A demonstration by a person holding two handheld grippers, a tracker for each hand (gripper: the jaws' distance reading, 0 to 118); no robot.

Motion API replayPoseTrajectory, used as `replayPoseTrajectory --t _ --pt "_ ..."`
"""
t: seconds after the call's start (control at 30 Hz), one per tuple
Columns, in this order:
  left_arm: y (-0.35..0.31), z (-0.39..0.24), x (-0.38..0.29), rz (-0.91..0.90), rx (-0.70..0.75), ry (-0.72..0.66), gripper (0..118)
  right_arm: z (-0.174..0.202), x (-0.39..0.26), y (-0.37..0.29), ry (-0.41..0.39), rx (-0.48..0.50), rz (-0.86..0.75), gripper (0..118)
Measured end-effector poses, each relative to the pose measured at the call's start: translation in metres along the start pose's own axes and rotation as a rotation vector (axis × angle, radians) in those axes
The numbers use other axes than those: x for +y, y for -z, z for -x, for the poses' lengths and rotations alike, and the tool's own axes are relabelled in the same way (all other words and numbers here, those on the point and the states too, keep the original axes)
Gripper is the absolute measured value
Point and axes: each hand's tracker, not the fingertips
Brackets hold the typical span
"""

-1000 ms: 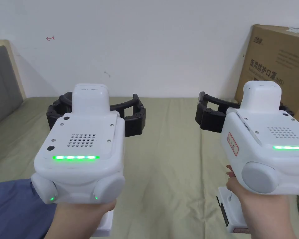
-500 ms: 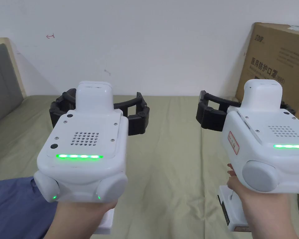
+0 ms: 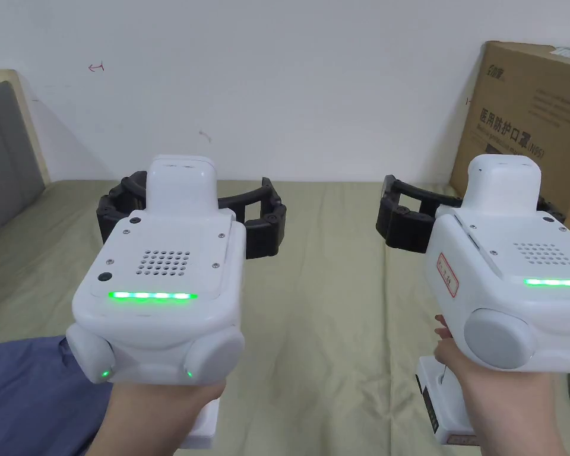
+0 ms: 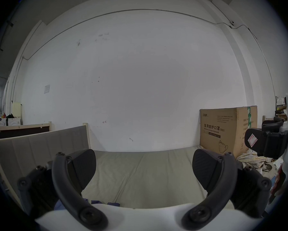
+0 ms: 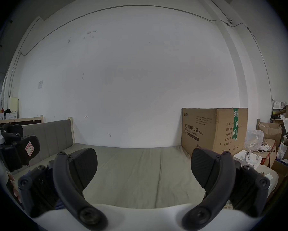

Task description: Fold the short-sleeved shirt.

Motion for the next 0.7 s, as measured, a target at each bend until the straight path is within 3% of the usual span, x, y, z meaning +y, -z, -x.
replayPoseTrajectory --t 0.7 --pt "-0.0015 -0.0021 -0.002 -0.01 0.001 0.02 115 0.0005 -0.0032 -0.005 0.001 -0.018 -0.032 114"
